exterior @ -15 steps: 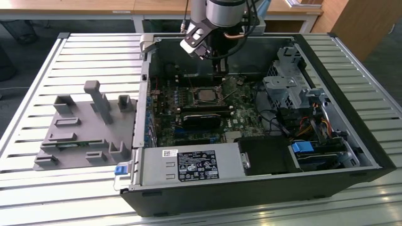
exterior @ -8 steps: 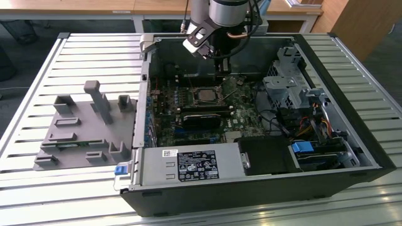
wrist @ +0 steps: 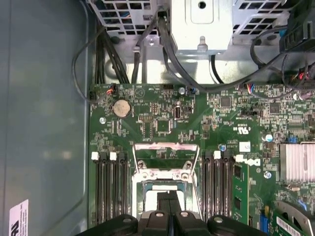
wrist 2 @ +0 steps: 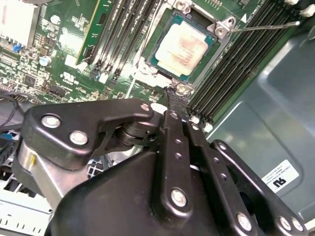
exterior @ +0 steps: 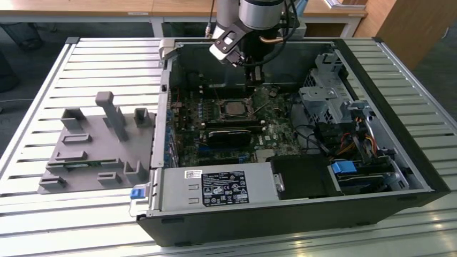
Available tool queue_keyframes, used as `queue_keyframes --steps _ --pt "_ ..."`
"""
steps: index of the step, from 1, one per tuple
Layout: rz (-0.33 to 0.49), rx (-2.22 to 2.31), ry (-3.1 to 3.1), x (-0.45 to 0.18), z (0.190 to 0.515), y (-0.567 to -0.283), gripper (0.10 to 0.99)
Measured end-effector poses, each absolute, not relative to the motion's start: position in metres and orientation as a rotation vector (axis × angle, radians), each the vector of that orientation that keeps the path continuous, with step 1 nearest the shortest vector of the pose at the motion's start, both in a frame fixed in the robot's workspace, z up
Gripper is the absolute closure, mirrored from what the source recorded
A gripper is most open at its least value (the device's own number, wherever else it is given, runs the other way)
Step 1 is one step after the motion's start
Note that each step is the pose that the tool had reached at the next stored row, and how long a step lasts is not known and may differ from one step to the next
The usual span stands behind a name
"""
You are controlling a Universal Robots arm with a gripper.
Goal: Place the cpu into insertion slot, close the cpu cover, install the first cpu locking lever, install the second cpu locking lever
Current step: 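Close the cpu cover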
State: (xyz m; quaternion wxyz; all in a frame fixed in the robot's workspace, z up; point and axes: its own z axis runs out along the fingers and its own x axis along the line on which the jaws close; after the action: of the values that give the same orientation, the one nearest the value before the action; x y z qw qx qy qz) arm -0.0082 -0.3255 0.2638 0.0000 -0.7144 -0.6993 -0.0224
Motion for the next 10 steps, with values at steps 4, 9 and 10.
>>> queue_keyframes --steps 4,9,10 --pt "-0.070 -2.245 -2.197 -0.0071 0.2637 -0.3256 0.980" --pt "-0.070 -2.245 -2.197 -0.0057 0.2637 -0.3257 0.980" --pt "-0.070 -2.245 -2.197 -0.0056 0.2637 -0.3257 0.980"
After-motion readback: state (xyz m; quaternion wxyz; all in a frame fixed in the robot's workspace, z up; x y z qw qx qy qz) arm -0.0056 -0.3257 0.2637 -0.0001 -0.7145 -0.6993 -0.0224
